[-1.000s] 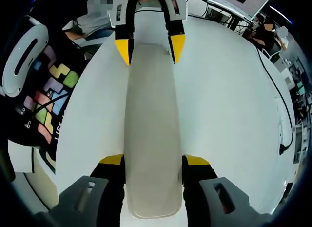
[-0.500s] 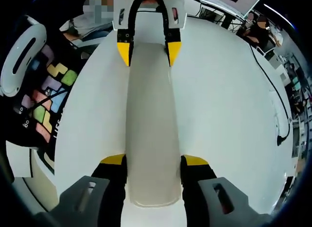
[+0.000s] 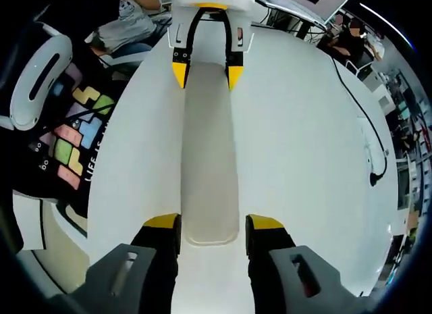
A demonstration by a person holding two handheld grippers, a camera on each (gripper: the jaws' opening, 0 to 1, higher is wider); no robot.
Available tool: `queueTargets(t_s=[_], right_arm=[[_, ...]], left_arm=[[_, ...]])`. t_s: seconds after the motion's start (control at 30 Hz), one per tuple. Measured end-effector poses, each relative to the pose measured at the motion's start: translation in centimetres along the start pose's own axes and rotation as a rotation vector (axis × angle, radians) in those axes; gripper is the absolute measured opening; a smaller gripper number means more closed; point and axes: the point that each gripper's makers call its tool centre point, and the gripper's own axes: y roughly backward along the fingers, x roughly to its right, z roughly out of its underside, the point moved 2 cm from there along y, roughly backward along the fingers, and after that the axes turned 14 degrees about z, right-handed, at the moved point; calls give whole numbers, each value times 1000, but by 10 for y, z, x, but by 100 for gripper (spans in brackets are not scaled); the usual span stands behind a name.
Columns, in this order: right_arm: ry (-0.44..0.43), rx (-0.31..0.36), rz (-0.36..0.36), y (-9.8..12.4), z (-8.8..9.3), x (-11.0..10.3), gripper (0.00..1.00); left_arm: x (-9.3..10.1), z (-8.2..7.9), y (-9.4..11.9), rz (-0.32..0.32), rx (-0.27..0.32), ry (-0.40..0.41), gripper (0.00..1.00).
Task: Arrange the utensils inside the cutlery case until each visible utensil rests in its matching compartment.
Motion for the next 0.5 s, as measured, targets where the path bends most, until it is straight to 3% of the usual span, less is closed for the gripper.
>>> queueTargets(t_s=[0.23, 0.33, 0.5], right_arm=[[-3, -6, -21, -1, 2, -5, 33], [-8, -14, -54, 2, 3, -5, 26], [5, -22, -41, 4, 3, -1, 14]], left_arm=[[-10, 0, 2, 19, -71, -51, 45], [-13, 1, 3, 26, -93, -63, 45], [-16, 2, 4, 32, -128, -82, 44]])
